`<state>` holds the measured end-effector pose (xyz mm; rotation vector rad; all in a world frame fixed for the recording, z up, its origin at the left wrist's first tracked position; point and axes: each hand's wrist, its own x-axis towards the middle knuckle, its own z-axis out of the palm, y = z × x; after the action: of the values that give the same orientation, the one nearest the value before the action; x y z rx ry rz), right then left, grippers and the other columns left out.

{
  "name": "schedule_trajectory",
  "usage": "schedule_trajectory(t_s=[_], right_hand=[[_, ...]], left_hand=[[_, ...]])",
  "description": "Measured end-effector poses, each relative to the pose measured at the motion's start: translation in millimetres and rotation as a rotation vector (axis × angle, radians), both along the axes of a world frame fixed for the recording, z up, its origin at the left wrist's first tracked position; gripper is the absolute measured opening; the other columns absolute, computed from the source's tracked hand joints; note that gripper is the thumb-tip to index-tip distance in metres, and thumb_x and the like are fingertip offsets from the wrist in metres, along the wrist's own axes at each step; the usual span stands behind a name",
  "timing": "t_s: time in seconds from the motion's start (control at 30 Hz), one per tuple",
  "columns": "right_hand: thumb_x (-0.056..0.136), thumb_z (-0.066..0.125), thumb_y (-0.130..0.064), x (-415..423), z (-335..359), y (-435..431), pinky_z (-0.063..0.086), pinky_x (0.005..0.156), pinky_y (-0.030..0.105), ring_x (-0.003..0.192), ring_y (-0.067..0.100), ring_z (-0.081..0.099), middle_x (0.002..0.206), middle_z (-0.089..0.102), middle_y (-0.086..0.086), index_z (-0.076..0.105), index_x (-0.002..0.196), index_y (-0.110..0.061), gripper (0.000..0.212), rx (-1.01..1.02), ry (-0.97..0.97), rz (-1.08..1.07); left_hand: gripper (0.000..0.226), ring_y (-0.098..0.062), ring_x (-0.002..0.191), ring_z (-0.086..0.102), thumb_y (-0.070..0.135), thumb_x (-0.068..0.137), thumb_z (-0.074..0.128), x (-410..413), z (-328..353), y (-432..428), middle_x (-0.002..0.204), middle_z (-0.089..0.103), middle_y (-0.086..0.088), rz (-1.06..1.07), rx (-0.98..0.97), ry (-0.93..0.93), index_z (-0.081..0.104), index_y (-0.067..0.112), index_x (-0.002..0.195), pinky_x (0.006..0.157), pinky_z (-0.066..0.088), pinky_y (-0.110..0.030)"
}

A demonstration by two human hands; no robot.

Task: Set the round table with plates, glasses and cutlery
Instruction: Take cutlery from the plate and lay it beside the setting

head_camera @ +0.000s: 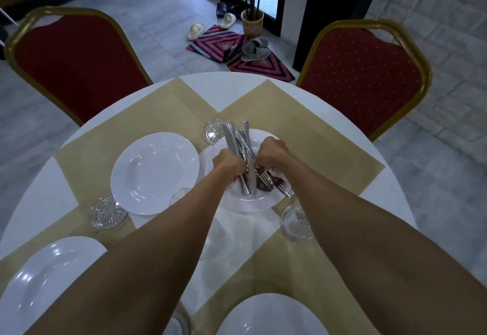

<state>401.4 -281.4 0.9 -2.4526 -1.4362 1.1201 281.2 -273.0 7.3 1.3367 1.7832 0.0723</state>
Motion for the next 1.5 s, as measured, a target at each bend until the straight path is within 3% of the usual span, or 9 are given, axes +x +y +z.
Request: schedule_trajectory(t_s=[0.17, 0.27, 0.4, 0.6, 0.8, 0.97, 1.07, 1.2, 1.5], right_hand=[[0.085, 0.063, -0.013, 18, 8, 4, 0.036, 0.039, 0.015, 0.048, 0.014, 0.058, 0.068, 0.067, 0.006, 0.07, 0.095, -0.001, 0.017, 0.012, 0.023, -0.039], [0.084, 0.065, -0.008, 24, 9, 4, 0.043, 0.046, 0.018, 0.056, 0.019, 0.062, 0.08, 0.07, 0.012, 0.07, 0.097, 0.001, 0.017, 0.024, 0.052, -0.071], [0.081, 0.072, -0.012, 29, 7, 4, 0.052, 0.06, 0.022, 0.081, 0.024, 0.073, 0.092, 0.075, 0.013, 0.072, 0.099, -0.004, 0.02, 0.019, 0.053, -0.066], [0.072, 0.083, -0.02, 31, 2, 1, 0.057, 0.088, 0.032, 0.095, 0.024, 0.072, 0.1, 0.075, 0.01, 0.073, 0.106, -0.008, 0.037, -0.01, 0.021, 0.015], [0.073, 0.085, -0.021, 19, 7, 5, 0.062, 0.077, 0.033, 0.07, 0.018, 0.075, 0.072, 0.076, 0.005, 0.078, 0.09, -0.007, 0.023, -0.046, -0.045, 0.199], [0.076, 0.079, -0.02, 2, 11, 10, 0.058, 0.058, 0.025, 0.039, 0.006, 0.056, 0.054, 0.064, -0.003, 0.074, 0.082, -0.01, 0.013, -0.038, -0.126, 0.3], [0.077, 0.079, -0.021, -5, 9, 9, 0.042, 0.045, 0.022, 0.051, 0.012, 0.059, 0.059, 0.059, -0.002, 0.063, 0.077, -0.015, 0.017, -0.045, -0.154, 0.337], [0.081, 0.075, -0.02, -8, 13, 7, 0.041, 0.054, 0.026, 0.074, 0.024, 0.058, 0.071, 0.052, 0.0, 0.053, 0.083, -0.016, 0.022, -0.014, -0.159, 0.406], [0.081, 0.068, -0.007, -8, 15, 5, 0.041, 0.044, 0.023, 0.055, 0.017, 0.055, 0.07, 0.058, 0.006, 0.047, 0.071, -0.014, 0.025, -0.061, -0.145, 0.396]], left_hand=[[0.014, -0.025, 0.068, 0.063, 0.009, 0.089, 0.058, -2, -6, 2, 0.089, 0.066, -0.015, 0.025, 0.029, -0.003, 0.065, 0.001, 0.098, 0.07, 0.059, -0.035], [0.016, -0.031, 0.085, 0.065, 0.005, 0.084, 0.057, 1, -8, 3, 0.097, 0.063, -0.015, -0.009, 0.096, 0.014, 0.06, 0.001, 0.1, 0.075, 0.059, -0.037], [0.007, -0.03, 0.082, 0.059, 0.003, 0.083, 0.057, 9, -6, 5, 0.091, 0.061, -0.014, -0.137, 0.237, 0.083, 0.056, 0.004, 0.089, 0.063, 0.047, -0.034], [0.018, -0.032, 0.091, 0.064, 0.006, 0.088, 0.054, 24, -12, -2, 0.104, 0.065, -0.011, -0.384, 0.36, 0.169, 0.067, 0.013, 0.1, 0.07, 0.051, -0.036], [0.019, -0.032, 0.092, 0.064, 0.012, 0.086, 0.058, 9, -24, -3, 0.102, 0.066, -0.008, -0.414, 0.395, 0.24, 0.067, 0.019, 0.102, 0.073, 0.052, -0.035], [0.019, -0.033, 0.089, 0.063, 0.012, 0.085, 0.057, -1, -23, 3, 0.096, 0.064, -0.011, -0.329, 0.346, 0.209, 0.065, 0.016, 0.101, 0.066, 0.046, -0.034], [0.019, -0.033, 0.088, 0.064, 0.008, 0.079, 0.062, -5, -24, 5, 0.093, 0.066, -0.012, -0.272, 0.303, 0.178, 0.067, 0.012, 0.097, 0.068, 0.051, -0.035], [0.02, -0.032, 0.082, 0.066, 0.007, 0.074, 0.068, -9, -26, 6, 0.091, 0.067, -0.013, -0.229, 0.254, 0.134, 0.069, 0.007, 0.094, 0.072, 0.059, -0.038], [0.019, -0.031, 0.093, 0.062, 0.015, 0.083, 0.065, -15, -32, 8, 0.1, 0.069, -0.012, -0.187, 0.266, 0.111, 0.073, 0.009, 0.099, 0.071, 0.048, -0.033]])
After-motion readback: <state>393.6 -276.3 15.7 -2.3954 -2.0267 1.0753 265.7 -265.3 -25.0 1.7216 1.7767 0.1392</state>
